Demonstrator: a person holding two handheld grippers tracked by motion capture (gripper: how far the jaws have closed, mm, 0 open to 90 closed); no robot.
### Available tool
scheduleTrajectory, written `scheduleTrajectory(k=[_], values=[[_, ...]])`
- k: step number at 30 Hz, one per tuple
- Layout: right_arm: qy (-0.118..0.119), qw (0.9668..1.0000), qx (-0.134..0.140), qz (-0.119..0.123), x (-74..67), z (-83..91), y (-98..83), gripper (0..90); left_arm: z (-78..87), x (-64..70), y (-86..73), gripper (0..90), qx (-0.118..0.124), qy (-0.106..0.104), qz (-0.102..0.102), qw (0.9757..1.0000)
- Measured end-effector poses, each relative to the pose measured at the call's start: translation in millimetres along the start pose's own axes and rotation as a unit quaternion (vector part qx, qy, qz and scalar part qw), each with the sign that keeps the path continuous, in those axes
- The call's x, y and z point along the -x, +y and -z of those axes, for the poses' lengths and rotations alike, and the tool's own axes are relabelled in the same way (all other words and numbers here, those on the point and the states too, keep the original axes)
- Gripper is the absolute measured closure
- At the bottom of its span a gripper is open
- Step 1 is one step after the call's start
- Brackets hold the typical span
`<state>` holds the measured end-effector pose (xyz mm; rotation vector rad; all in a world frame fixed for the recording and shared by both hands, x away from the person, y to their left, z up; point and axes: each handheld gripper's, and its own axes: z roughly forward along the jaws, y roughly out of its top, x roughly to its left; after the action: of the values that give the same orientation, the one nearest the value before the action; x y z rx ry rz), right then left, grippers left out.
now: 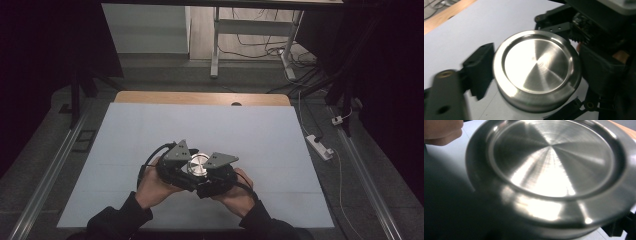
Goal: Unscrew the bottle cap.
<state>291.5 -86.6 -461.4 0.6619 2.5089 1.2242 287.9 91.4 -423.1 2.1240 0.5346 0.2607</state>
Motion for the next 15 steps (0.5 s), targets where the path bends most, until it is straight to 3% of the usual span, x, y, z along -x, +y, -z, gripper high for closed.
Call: scheduleTrajectory(k=[2, 4, 5, 6, 7, 9, 10, 11, 12, 15], values=[[0.005, 1.0000, 0.000, 0.005, -1.0, 0.3, 0.6, 15.1, 2.8, -4.5, -0.3, 3.4, -0.006, -0.004, -0.010, 0.9999], [0.012, 0.9998, -0.001, 0.013, -1.9, 0.5, 0.9, 15.1, 8.2, -14.4, -4.6, 1.0, -0.004, -0.037, -0.018, 0.9991], [0.018, 0.9997, -0.001, 0.016, -2.2, 0.7, 1.0, 15.1, 8.2, -14.4, -4.6, 1.6, -0.004, -0.037, -0.018, 0.9991], [0.025, 0.9995, -0.001, 0.019, -2.7, 0.7, 1.2, 15.1, 10.8, -21.0, -8.6, 1.2, -0.005, -0.075, -0.032, 0.9966], [0.025, 0.9995, -0.001, 0.019, -2.7, 0.7, 1.2, 15.1, 10.8, -21.0, -8.6, 2.2, -0.005, -0.075, -0.032, 0.9966], [0.039, 0.9988, -0.001, 0.028, -4.2, 0.9, 1.4, 15.1, 11.9, -24.7, -12.4, 4.2, -0.005, -0.111, -0.048, 0.9926], [0.057, 0.9979, 0.003, 0.032, -6.3, 0.8, 2.1, 15.1, 11.7, -25.4, -13.5, 5.7, -0.008, -0.117, -0.050, 0.9919], [0.057, 0.9979, 0.003, 0.032, -6.3, 0.8, 2.1, 15.1, 11.7, -25.8, -14.3, 5.7, -0.010, -0.125, -0.057, 0.9905], [0.067, 0.9969, 0.004, 0.039, -9.1, 1.0, 2.9, 15.1, 12.1, -24.8, -15.2, 10.9, -0.010, -0.138, -0.071, 0.9878], [0.072, 0.9965, 0.005, 0.043, -11.4, 1.1, 3.6, 15.1, 12.6, -23.1, -14.6, 18.1, -0.008, -0.138, -0.078, 0.9874]])
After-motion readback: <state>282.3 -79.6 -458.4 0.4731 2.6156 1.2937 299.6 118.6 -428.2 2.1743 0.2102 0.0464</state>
